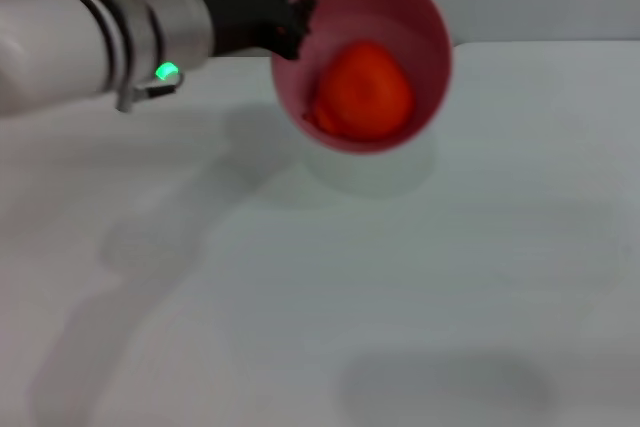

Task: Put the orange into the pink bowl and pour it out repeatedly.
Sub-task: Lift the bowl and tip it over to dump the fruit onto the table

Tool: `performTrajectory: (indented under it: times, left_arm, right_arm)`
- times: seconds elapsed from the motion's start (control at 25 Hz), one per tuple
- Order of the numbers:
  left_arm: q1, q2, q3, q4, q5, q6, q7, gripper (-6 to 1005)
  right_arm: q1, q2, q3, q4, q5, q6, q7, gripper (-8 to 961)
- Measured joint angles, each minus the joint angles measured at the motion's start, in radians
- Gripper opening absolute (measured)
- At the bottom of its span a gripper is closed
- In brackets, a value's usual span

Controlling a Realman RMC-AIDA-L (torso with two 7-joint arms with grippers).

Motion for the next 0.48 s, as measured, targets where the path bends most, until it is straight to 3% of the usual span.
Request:
performTrajectory:
  times: [0.08, 0.48]
  left_arm:
    - [0.012, 0.0, 0.087, -0.01, 0.027, -0.092, 0.026, 44]
    - [0.059, -0.003, 0.343, -0.086, 0.073, -0.49, 0.113, 43]
  right_arm:
    - [0.001, 0.0, 0.001, 0.004, 0.001, -0.002, 0.0, 591]
    - [0.005, -0.001, -0.023, 0.013, 0.004, -0.019, 0.005, 592]
